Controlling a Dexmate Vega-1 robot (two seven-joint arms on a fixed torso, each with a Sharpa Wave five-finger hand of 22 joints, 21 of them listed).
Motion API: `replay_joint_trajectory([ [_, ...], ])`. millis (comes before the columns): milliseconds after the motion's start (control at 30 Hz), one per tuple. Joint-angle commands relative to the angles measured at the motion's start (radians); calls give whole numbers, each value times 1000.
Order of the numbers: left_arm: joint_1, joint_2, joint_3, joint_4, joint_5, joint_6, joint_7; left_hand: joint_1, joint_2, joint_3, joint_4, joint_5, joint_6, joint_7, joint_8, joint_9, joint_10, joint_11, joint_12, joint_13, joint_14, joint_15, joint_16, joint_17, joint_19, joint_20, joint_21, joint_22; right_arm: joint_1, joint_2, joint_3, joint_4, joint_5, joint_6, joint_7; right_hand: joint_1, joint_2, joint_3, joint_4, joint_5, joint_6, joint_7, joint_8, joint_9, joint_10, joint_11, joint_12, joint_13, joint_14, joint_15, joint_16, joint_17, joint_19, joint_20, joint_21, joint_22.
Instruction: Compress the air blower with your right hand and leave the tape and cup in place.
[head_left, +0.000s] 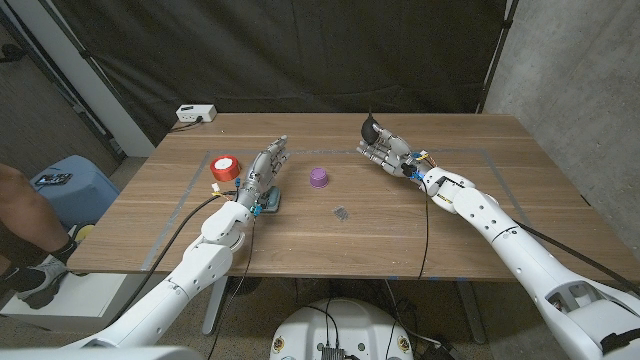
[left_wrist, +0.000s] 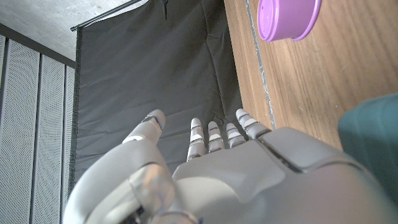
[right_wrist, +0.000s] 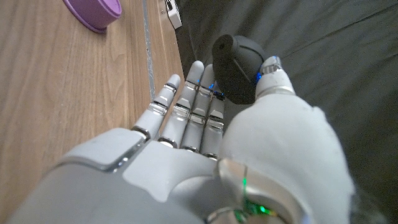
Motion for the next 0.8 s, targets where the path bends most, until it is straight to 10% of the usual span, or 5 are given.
replay_joint_trajectory([
  [33, -7, -1, 0, 10, -7, 1, -11, 10, 0, 1, 6, 7, 9, -2, -4, 3, 7, 3, 1, 2, 3, 2, 0, 3, 0, 5, 0, 5, 9, 12, 1, 20, 5, 1, 25, -11, 0, -5, -1, 1, -17, 8, -10, 2, -16, 4, -5, 4, -15, -20, -9, 4, -11, 3, 1, 4],
  [800, -14, 15, -7, 20, -16, 6, -36, 10, 0, 1, 6, 7, 11, -2, -4, 3, 9, 3, 2, 2, 3, 3, 0, 3, 0, 5, 0, 5, -2, 34, 1, 31, 9, 18, 36, -18, 3, -10, -4, 2, -35, 10, -10, 0, -35, 10, -15, 10, -24, -14, -14, 5, -20, 9, 1, 4],
])
